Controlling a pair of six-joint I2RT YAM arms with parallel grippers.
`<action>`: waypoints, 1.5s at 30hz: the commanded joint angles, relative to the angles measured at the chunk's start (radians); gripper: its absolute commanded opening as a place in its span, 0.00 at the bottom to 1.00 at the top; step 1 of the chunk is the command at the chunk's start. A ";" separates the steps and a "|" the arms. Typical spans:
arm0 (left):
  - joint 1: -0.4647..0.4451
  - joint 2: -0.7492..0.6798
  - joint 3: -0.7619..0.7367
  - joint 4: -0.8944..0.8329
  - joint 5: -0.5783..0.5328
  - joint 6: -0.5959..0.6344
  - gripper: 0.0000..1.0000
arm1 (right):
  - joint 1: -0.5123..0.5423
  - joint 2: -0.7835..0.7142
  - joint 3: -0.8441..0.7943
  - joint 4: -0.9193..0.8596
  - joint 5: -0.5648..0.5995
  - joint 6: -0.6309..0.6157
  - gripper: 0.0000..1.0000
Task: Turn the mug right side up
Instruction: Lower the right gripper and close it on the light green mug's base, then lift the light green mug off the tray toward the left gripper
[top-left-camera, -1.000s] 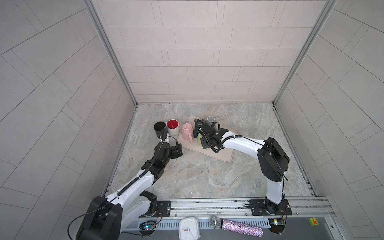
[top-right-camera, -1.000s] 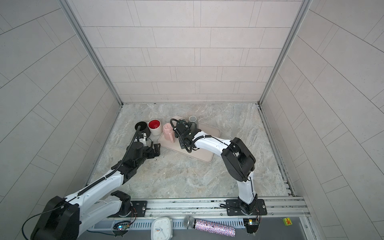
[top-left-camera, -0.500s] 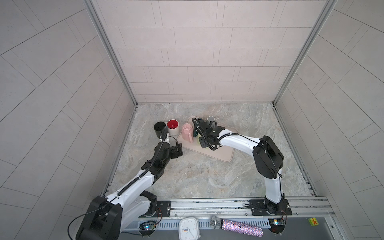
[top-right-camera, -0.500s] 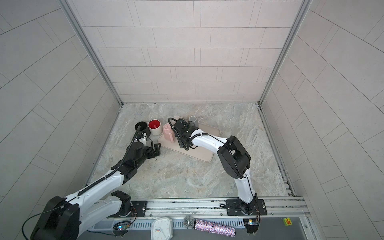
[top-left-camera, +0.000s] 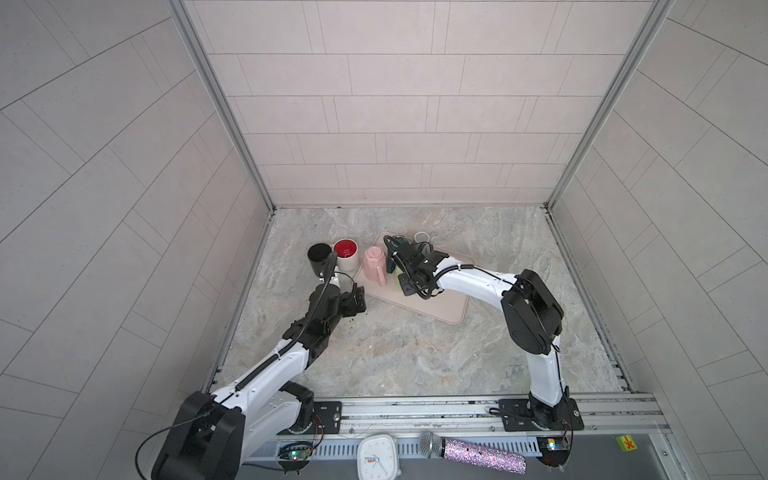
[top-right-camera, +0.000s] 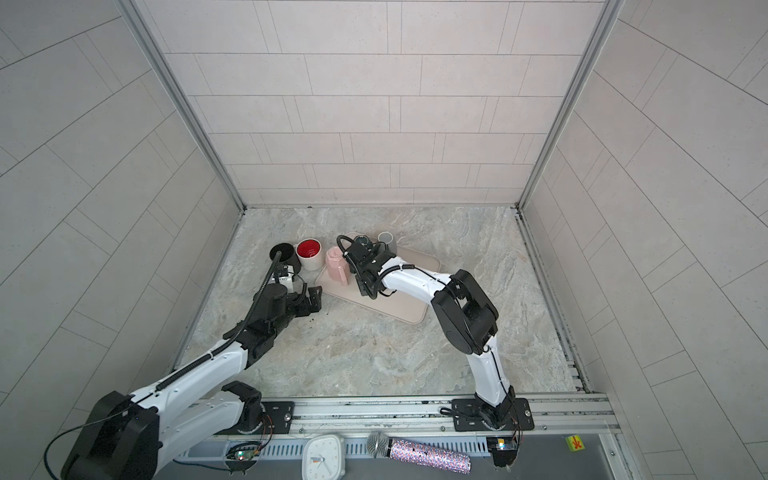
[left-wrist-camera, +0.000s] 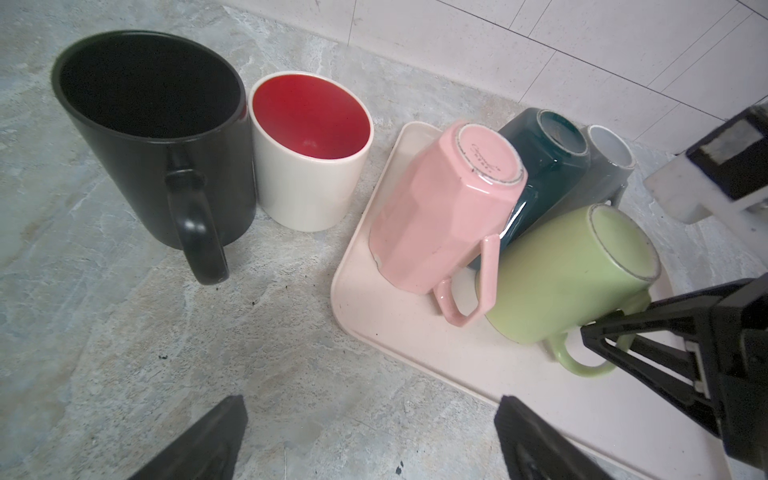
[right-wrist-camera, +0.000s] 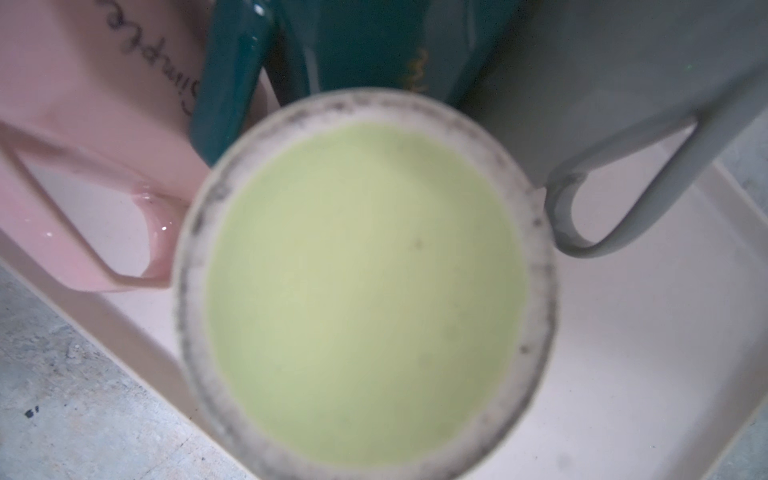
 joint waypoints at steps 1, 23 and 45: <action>-0.005 0.004 -0.013 0.030 -0.007 0.001 1.00 | -0.006 0.022 0.012 -0.017 0.018 0.004 0.18; -0.006 0.012 -0.014 0.037 0.004 0.000 1.00 | -0.046 -0.038 -0.043 -0.020 -0.026 -0.022 0.00; -0.006 0.050 -0.003 0.044 0.027 -0.002 1.00 | -0.076 -0.319 -0.285 0.165 -0.163 -0.057 0.00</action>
